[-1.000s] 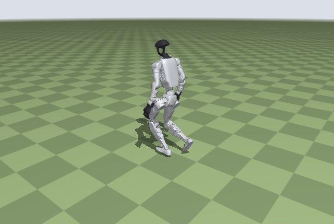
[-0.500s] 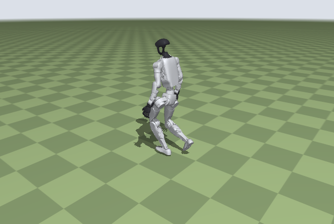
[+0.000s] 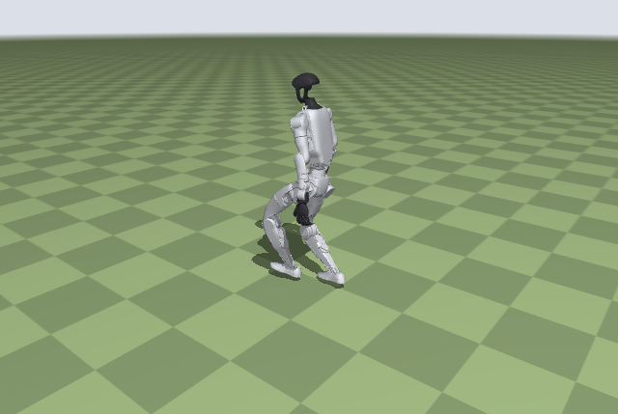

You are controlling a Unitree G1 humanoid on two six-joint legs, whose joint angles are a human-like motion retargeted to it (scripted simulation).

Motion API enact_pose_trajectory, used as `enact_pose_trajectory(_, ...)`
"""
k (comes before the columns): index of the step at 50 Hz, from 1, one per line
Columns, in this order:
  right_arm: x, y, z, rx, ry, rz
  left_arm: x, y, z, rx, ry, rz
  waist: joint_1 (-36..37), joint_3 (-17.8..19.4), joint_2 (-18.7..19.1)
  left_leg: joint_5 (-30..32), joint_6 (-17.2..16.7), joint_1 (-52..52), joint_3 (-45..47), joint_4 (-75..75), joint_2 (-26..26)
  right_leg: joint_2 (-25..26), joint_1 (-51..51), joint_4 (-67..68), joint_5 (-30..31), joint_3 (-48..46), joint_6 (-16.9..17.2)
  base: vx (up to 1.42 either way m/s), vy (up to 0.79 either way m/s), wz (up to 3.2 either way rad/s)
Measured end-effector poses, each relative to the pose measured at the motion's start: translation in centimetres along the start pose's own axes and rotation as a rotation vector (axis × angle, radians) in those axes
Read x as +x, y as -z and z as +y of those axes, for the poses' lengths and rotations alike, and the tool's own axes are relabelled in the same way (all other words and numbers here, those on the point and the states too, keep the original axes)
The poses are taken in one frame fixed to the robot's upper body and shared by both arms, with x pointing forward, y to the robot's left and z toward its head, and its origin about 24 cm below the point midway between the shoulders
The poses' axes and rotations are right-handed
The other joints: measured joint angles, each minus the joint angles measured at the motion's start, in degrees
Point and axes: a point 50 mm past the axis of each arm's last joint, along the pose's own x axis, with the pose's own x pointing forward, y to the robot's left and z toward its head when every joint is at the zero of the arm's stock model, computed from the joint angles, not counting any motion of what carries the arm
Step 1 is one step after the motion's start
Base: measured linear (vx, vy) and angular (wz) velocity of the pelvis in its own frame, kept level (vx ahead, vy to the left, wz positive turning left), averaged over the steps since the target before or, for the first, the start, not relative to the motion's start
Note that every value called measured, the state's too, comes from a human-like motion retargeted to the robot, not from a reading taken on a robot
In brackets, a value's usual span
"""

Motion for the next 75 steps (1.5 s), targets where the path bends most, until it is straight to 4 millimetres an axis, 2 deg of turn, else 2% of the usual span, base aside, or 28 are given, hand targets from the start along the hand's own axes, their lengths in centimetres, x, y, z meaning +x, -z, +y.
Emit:
enact_pose_trajectory(5, -1.1, 3.9, 1.4, 0.014, -0.020, 0.163, 0.1, -0.6, 0.5, 0.027, -0.029, -0.016, -0.1, -0.7, 5.0, -3.2, 2.0, 3.8, -2.4, 18.0, 8.9, 5.8, -2.7, -2.5, 5.6, -1.2, -1.2, -0.45, -0.05, -0.12)
enact_pose_trajectory(8, -1.9, 6.2, 1.9, 0.003, -0.038, 0.257, 0.1, -1.8, 1.5, 0.033, -0.073, -0.063, -0.5, -1.9, 8.8, -2.5, 1.7, 10.3, -5.6, 28.0, 14.4, 10.6, -4.0, -5.9, 10.5, -2.6, -2.1, -0.47, -0.06, -0.18)
enact_pose_trajectory(10, -2.5, 7.4, 2.0, -0.007, -0.044, 0.310, 0.0, -3.0, 2.2, 0.020, -0.105, -0.108, -0.9, -2.8, 11.4, -0.4, -0.1, 16.4, -7.9, 31.5, 16.8, 14.0, -5.1, -9.0, 13.6, -3.5, -2.4, -0.48, -0.06, -0.09)
enact_pose_trajectory(13, -3.1, 8.7, 1.8, -0.021, -0.038, 0.368, -0.2, -5.3, 3.1, -0.009, -0.148, -0.198, -2.3, -4.0, 15.1, 3.6, -4.6, 27.0, -10.5, 29.2, 17.1, 18.4, -7.3, -13.1, 17.5, -4.9, -2.5, -0.49, -0.02, 0.10)
enact_pose_trajectory(15, -3.3, 9.2, 1.7, -0.032, -0.028, 0.394, -0.4, -7.2, 3.7, -0.030, -0.180, -0.276, -3.6, -4.5, 16.4, 3.2, -6.7, 33.5, -11.3, 23.6, 15.3, 19.5, -9.8, -13.6, 19.2, -5.4, -2.1, -0.51, 0.02, 0.43)
enact_pose_trajectory(18, -3.0, 8.9, 1.3, -0.048, -0.005, 0.402, -1.4, -11.3, 4.8, -0.051, -0.236, -0.433, -5.8, -3.9, 14.7, -6.5, -5.6, 40.8, -11.4, 10.6, 9.2, 17.3, -14.3, -10.6, 19.1, -3.5, 0.2, -0.53, 0.04, 0.71)
enact_pose_trajectory(20, -2.5, 8.0, 1.1, -0.052, 0.005, 0.384, -2.5, -14.6, 5.6, -0.059, -0.272, -0.550, -6.7, -2.4, 11.6, -14.7, -2.7, 43.7, -11.3, 1.5, 3.3, 14.2, -17.4, -7.3, 18.0, -0.2, 2.9, -0.60, 0.07, 0.83)
enact_pose_trajectory(22, -1.9, 6.9, 1.2, -0.051, 0.000, 0.356, -3.7, -17.4, 6.0, -0.056, -0.300, -0.650, -7.3, -0.4, 6.1, -16.8, 0.4, 44.2, -10.8, -6.4, -3.9, 8.5, -20.6, -3.1, 16.8, 4.0, 5.4, -0.72, 0.07, 0.85)
enact_pose_trajectory(24, -1.4, 5.9, 1.5, -0.049, -0.015, 0.330, -4.7, -19.1, 6.3, -0.060, -0.324, -0.714, -7.5, 1.1, 2.3, -17.0, 2.6, 43.6, -10.7, -10.5, -8.7, 4.1, -22.5, 1.5, 15.5, 6.6, 6.2, -0.73, 0.06, 0.86)
enact_pose_trajectory(26, -1.0, 5.0, 1.9, -0.044, -0.035, 0.307, -5.0, -19.6, 6.5, -0.063, -0.338, -0.734, -7.4, 2.1, -0.2, -16.5, 4.1, 41.6, -11.2, -11.4, -11.7, 0.7, -22.8, 7.8, 14.6, 8.0, 5.6, -0.72, 0.04, 0.94)
enact_pose_trajectory(28, -0.7, 4.3, 2.3, -0.037, -0.054, 0.288, -4.7, -18.9, 6.4, -0.061, -0.336, -0.708, -6.9, 2.1, -1.6, -15.5, 4.8, 38.4, -12.0, -10.6, -13.4, -1.9, -21.1, 15.0, 13.9, 8.6, 4.1, -0.71, 0.03, 1.07)
enact_pose_trajectory(31, -0.4, 3.5, 2.6, -0.022, -0.079, 0.265, -3.1, -15.7, 5.7, -0.048, -0.300, -0.577, -5.4, 0.5, -2.9, -12.8, 4.4, 32.0, -13.4, -8.9, -14.5, -3.2, -14.6, 22.3, 14.1, 8.4, 2.5, -0.71, 0.00, 1.19)
enact_pose_trajectory(34, -0.3, 3.0, 2.7, 0.013, -0.090, 0.245, -1.1, -10.2, 4.5, -0.046, -0.239, -0.366, -3.2, -1.8, -5.8, -7.2, 3.0, 25.3, -13.6, -10.5, -17.2, -3.4, -5.3, 23.2, 15.9, 8.1, 3.9, -0.73, -0.06, 1.39)
enact_pose_trajectory(37, 0.0, 2.1, 2.6, 0.057, -0.089, 0.205, -0.2, -3.8, 3.3, -0.069, -0.184, -0.143, -0.4, -3.3, -8.8, -2.0, 0.6, 19.4, -12.3, -13.4, -19.2, -1.5, 4.2, 16.3, 16.7, 7.1, 7.1, -0.72, -0.05, 1.50)
enact_pose_trajectory(39, 0.4, 0.9, 2.3, 0.069, -0.073, 0.158, -0.2, -0.1, 2.5, -0.100, -0.158, -0.023, 1.6, -3.6, -9.0, -1.2, -0.6, 15.8, -10.2, -13.9, -18.2, 1.2, 9.0, 8.9, 13.9, 5.7, 7.5, -0.69, 0.01, 1.54)
enact_pose_trajectory(41, 0.8, -0.6, 1.6, 0.063, -0.047, 0.097, -0.4, 2.6, 1.7, -0.133, -0.137, 0.060, 3.2, -3.8, -7.5, -2.9, -0.8, 12.5, -7.5, -13.7, -15.1, 4.4, 12.2, 1.0, 9.4, 4.0, 6.3, -0.65, 0.08, 1.67)
enact_pose_trajectory(45, 1.6, -3.7, 0.2, 0.021, 0.011, -0.014, -0.9, 5.4, 0.1, -0.169, -0.095, 0.133, 5.6, -3.9, -1.5, -9.4, -1.0, 6.4, -4.8, -9.5, -6.9, 11.3, 13.8, -10.8, 1.8, 1.3, 2.0, -0.62, 0.14, 1.78)
enact_pose_trajectory(48, 1.7, -4.7, 0.4, -0.014, 0.014, -0.040, -1.0, 5.7, -0.6, -0.159, -0.065, 0.128, 6.7, -3.3, 2.5, -12.4, -0.4, 4.1, -4.5, -2.3, -2.0, 14.7, 12.5, -13.3, 0.2, 0.9, 0.3, -0.59, 0.16, 1.91)
enact_pose_trajectory(50, 1.6, -4.2, 1.2, -0.041, -0.010, -0.023, -1.0, 5.5, -0.9, -0.143, -0.050, 0.115, 7.1, -2.5, 4.7, -13.4, 0.8, 3.9, -4.4, 4.8, 1.6, 15.5, 11.0, -12.1, 0.0, 0.1, -0.6, -0.52, 0.14, 1.94)
enact_pose_trajectory(52, 1.6, -3.6, 1.4, -0.073, -0.033, 0.006, -0.8, 4.3, -0.7, -0.117, -0.036, 0.069, 8.2, -4.2, 8.8, -15.3, 2.0, 3.4, -7.2, 13.1, 7.4, 19.1, 10.1, -15.5, 2.0, -1.6, -1.9, -0.42, 0.11, 2.06)
enact_pose_trajectory(53, 1.4, -2.9, 1.9, -0.092, -0.053, 0.030, -0.7, 3.7, -0.5, -0.103, -0.035, 0.049, 8.4, -4.3, 9.8, -15.4, 2.9, 4.0, -7.6, 17.1, 9.6, 19.1, 9.1, -14.9, 2.6, -2.6, -2.3, -0.42, 0.08, 2.29)
enact_pose_trajectory(58, -0.1, 2.5, 2.8, -0.171, -0.153, 0.212, -0.3, -0.4, 1.4, -0.008, -0.058, -0.074, 9.0, -9.2, 14.8, -15.2, 4.6, 7.1, -13.1, 32.5, 21.0, 21.6, 3.9, -19.3, 7.4, -8.7, -4.5, -0.36, 0.02, 2.68)
enact_pose_trajectory(61, -1.8, 6.4, 3.0, -0.191, -0.201, 0.348, -0.3, -3.1, 2.9, 0.039, -0.092, -0.143, 8.1, -12.9, 17.1, -13.8, 2.5, 11.7, -14.6, 36.3, 26.4, 22.4, 1.4, -22.7, 9.8, -12.9, -6.2, -0.31, -0.03, 2.81)
enact_pose_trajectory(65, -4.3, 11.0, 2.4, -0.185, -0.217, 0.512, -0.6, -6.8, 4.4, 0.091, -0.127, -0.245, 4.7, -17.1, 21.0, -11.9, -3.3, 21.1, -13.3, 33.1, 30.0, 24.2, 0.0, -28.2, 13.4, -19.1, -8.1, -0.29, -0.04, 2.84)
enact_pose_trajectory(68, -6.0, 13.4, 1.5, -0.160, -0.183, 0.605, -1.1, -9.8, 4.7, 0.129, -0.135, -0.353, 1.0, -18.7, 23.4, -12.1, -7.7, 28.1, -11.4, 24.9, 28.4, 24.4, -1.5, -30.3, 15.6, -23.0, -8.8, -0.29, -0.01, 2.80)
enact_pose_trajectory(70, -6.7, 14.5, 0.8, -0.142, -0.152, 0.650, -1.6, -12.1, 4.6, 0.151, -0.136, -0.437, -1.3, -18.9, 24.0, -14.2, -9.2, 31.8, -10.8, 18.3, 25.5, 23.2, -3.5, -29.2, 16.4, -24.2, -8.9, -0.32, 0.02, 2.66)
enact_pose_trajectory(72, -7.1, 15.0, 0.0, -0.122, -0.117, 0.675, -2.3, -14.5, 4.4, 0.173, -0.132, -0.531, -3.2, -18.1, 22.7, -17.1, -8.8, 34.4, -10.5, 11.0, 20.6, 19.6, -6.7, -25.2, 16.4, -23.1, -8.1, -0.39, 0.04, 2.55)
enact_pose_trajectory(75, -7.1, 15.0, -0.9, -0.091, -0.076, 0.682, -3.7, -17.7, 3.8, 0.187, -0.121, -0.664, -6.1, -15.8, 15.9, -19.6, -4.9, 35.8, -10.7, 0.9, 8.9, 11.6, -15.1, -14.4, 15.2, -14.1, -3.6, -0.51, 0.07, 2.63)
